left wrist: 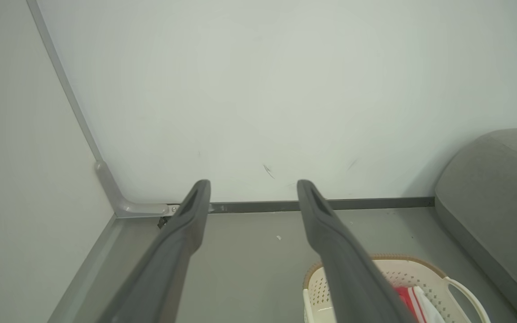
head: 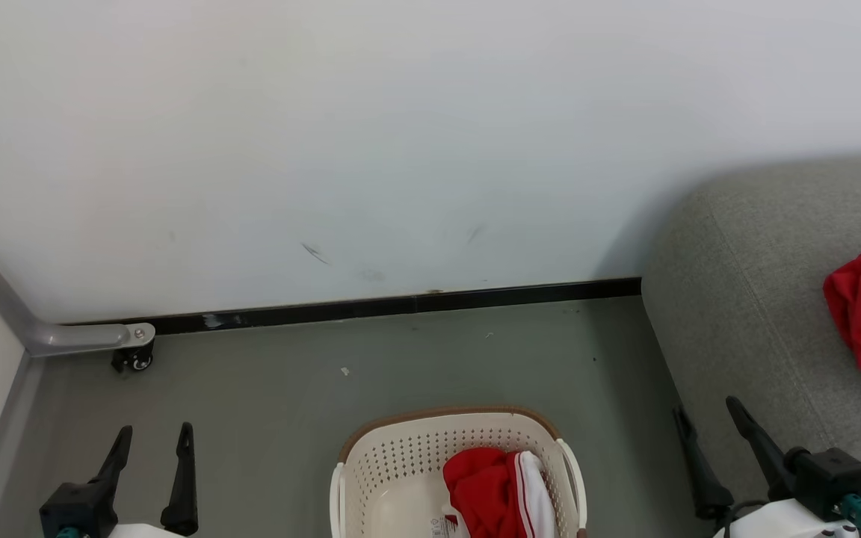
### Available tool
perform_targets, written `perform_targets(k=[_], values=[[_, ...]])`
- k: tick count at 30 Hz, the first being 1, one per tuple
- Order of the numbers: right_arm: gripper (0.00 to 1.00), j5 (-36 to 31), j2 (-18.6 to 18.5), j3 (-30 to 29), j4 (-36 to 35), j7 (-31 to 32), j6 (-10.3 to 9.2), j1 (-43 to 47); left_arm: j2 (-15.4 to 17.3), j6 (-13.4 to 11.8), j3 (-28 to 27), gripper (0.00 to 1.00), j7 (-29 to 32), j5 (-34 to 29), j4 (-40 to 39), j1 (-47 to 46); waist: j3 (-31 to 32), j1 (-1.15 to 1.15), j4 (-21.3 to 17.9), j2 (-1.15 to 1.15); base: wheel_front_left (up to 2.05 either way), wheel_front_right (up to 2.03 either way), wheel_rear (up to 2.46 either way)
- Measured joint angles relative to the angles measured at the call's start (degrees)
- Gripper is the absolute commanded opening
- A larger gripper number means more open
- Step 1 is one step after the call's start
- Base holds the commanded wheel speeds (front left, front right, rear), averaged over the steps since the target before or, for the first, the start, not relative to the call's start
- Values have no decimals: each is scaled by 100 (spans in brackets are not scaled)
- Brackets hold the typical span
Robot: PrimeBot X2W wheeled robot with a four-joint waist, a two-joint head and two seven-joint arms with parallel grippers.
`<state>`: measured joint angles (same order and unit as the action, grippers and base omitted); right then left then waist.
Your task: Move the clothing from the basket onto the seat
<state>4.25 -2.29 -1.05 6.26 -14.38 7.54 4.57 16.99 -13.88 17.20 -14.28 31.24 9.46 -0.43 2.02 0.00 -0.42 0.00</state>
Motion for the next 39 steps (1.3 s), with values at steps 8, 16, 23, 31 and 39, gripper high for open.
perform_targets(k=[8,16,23,31,39], values=[[100,34,0,11,-94,0,0,29,38,16,-13,100,0,-1,-71,3,-124,0,3,0,0,0,0],[100,-92,4,-147,-267,0,0,-76,119,167,269,100,169,-164,-63,-177,-347,0,-31,0,0,0,0],[100,-143,5,-353,-425,0,0,-268,116,368,611,100,442,-323,29,-682,-591,0,-80,0,0,0,0],[100,-142,7,-415,-615,2,0,-402,-82,637,1071,100,728,-479,285,-1156,-946,0,-157,0,0,0,0],[100,-189,5,-498,-873,2,0,-743,-470,836,1539,100,1032,-601,688,-1651,-1379,0,-274,0,0,0,0]])
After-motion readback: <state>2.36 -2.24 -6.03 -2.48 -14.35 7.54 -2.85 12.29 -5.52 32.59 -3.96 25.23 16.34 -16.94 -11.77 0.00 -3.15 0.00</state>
